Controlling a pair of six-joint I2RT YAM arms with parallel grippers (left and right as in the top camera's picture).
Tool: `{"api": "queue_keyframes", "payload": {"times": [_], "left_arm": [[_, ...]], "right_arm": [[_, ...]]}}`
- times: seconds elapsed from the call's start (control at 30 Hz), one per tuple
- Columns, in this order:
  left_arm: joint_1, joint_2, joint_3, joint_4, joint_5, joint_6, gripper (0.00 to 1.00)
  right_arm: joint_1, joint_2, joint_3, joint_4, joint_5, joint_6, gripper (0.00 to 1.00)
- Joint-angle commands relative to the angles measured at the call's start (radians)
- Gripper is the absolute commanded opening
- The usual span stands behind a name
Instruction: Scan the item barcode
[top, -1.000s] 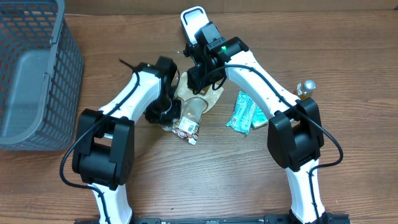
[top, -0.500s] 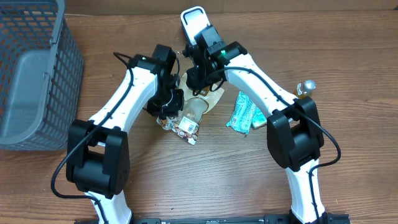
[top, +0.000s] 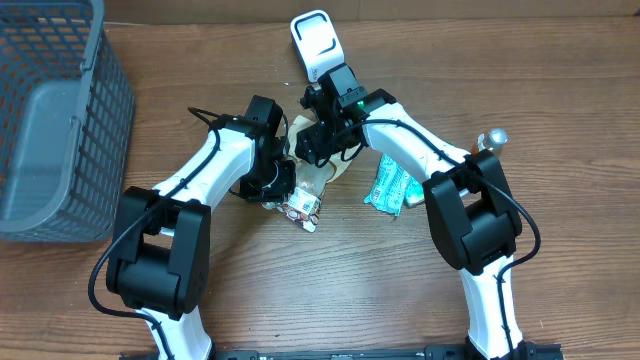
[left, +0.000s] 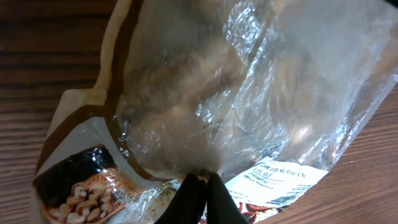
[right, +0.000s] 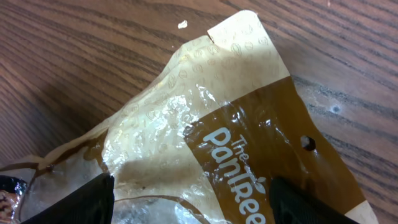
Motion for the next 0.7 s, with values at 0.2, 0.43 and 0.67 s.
{"api": "queue_keyframes", "payload": {"times": [0.2,0.43,0.67], "left_arm": [[-0.006,0.001,-0.024,-0.002,-0.167,0.003,0.04],[-0.006,0.001,-0.034,0.008,-0.175,0.010,0.04],[-0.006,0.001,-0.084,0.050,-0.193,0.009,0.04]], "right_arm": [[-0.007,-0.007,0.029,-0.001,0.010,0.003,0.83],[-0.007,-0.007,0.035,0.005,0.040,0.003,0.93],[-0.007,-0.006,0.032,-0.022,0.035,0.019,0.94]]}}
